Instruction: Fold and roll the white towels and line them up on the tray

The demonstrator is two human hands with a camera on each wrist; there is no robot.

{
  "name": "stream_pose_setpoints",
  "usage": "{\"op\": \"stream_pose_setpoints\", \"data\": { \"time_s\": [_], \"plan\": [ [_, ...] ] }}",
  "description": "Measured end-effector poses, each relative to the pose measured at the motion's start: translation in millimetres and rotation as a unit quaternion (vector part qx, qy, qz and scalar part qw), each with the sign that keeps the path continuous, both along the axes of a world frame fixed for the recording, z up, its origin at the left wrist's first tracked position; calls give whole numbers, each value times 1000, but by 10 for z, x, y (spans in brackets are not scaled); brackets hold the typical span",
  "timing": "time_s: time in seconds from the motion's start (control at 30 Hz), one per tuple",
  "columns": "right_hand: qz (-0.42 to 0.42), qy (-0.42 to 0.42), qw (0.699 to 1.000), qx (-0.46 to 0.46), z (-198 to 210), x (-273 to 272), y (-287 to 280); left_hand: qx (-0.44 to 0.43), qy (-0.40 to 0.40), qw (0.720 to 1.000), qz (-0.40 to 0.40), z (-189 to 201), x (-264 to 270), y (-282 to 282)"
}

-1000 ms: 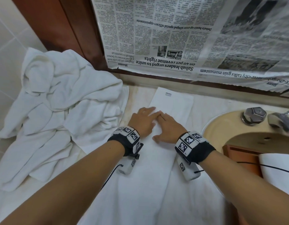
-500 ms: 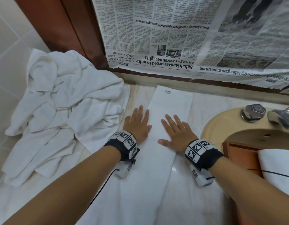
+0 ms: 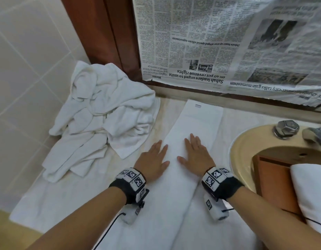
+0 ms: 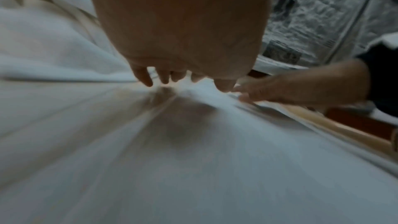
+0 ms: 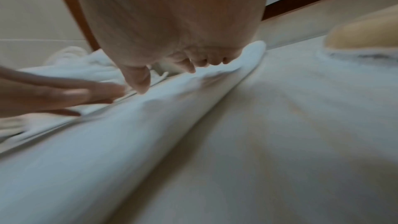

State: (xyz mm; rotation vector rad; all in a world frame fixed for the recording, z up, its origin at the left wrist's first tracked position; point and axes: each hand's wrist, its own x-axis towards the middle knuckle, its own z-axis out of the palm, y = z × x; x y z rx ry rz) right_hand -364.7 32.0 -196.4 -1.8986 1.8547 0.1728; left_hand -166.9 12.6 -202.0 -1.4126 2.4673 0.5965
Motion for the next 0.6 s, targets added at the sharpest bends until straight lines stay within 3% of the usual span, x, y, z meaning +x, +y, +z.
{"op": "stream_pose_setpoints", "data": {
  "time_s": [0.07, 0.13, 0.4, 0.5, 0.6],
  "plan": [
    [66, -4, 998, 12, -80, 242, 301, -36, -18, 998, -48, -106, 112, 165],
    [105, 39, 994, 12, -200, 360, 494, -47, -41, 998, -22, -182, 255, 203],
    [90, 68, 994, 9, -209, 262, 425, -16, -55, 997, 59, 48, 279, 285],
    [84, 72, 993, 30, -188, 183, 301, 8, -3, 1000, -6, 88, 282, 526],
    [82, 79, 993, 41, -175, 85, 147, 5, -10, 1000, -28, 7, 411, 636]
  ]
}}
